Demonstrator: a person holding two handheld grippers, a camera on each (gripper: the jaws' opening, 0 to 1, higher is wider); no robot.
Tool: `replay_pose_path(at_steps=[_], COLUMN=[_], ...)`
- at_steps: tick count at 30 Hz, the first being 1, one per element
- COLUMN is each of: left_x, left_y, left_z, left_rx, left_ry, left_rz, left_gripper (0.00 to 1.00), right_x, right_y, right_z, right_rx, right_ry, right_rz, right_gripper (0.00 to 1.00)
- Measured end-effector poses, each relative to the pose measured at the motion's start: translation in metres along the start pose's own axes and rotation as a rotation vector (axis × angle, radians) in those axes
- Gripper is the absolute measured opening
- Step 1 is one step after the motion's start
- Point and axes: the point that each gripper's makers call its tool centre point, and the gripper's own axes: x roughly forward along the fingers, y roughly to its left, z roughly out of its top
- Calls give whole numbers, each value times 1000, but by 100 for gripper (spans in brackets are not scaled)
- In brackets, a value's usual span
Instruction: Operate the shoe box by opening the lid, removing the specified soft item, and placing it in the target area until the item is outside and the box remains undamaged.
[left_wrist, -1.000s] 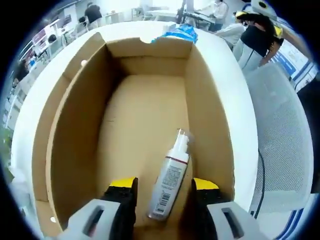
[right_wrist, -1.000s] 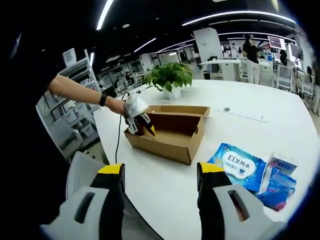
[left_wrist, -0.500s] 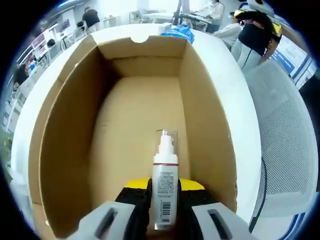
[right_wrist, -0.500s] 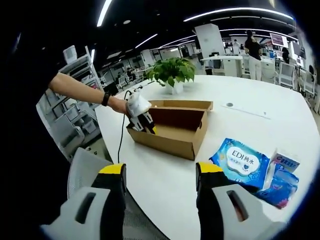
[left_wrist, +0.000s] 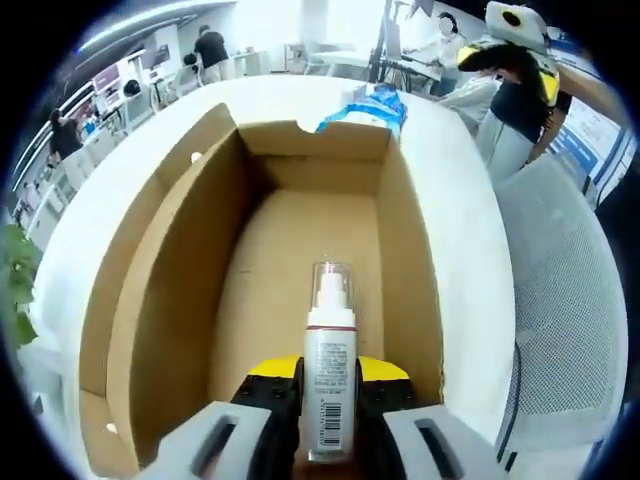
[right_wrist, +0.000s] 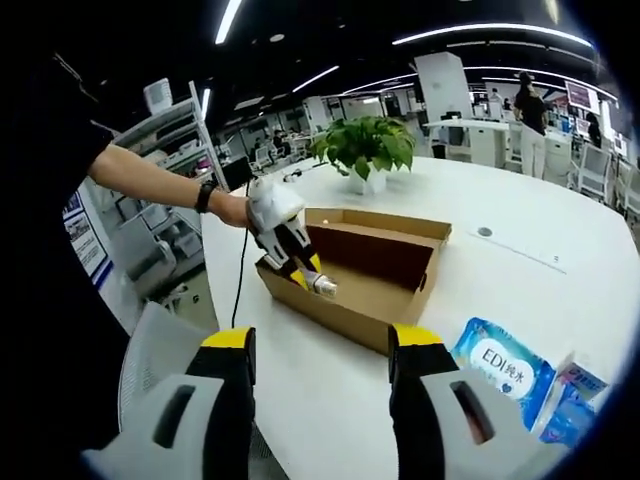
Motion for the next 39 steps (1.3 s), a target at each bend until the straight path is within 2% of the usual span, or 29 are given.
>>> replay_pose_path(at_steps=[8, 12, 20, 23, 25, 27, 33, 39], left_x=[-27, -37, -57, -62, -64, -67, -75, -78], left_y=[2, -6, -43, -57, -65, -75, -89, -101], left_z=[39, 59, 110, 127, 135, 143, 158, 167], left_rx=[20, 92, 246, 291, 304, 311, 307, 331], left_ry=[-119, -150, -223, -241, -255, -283, -325, -338], left_rz=[26, 33, -21, -49, -72, -122, -187, -241], left_gripper=[19, 19, 19, 19, 19, 19, 19, 19], right_x=[24, 31, 34, 33, 32, 30, 22, 16], right_y=[-6, -7, -7, -4, -1, 2, 14, 24], right_z=[17, 21, 39, 41, 42, 42, 44, 46], right_rx=[-45, -73, -140, -204, -248, -263, -302, -356], right_ry=[-1, 12, -7, 8, 14, 16, 0, -10], right_rz=[27, 41, 58, 74, 85, 96, 153, 207], right_gripper=[48, 48, 47, 46, 46, 45, 36, 23])
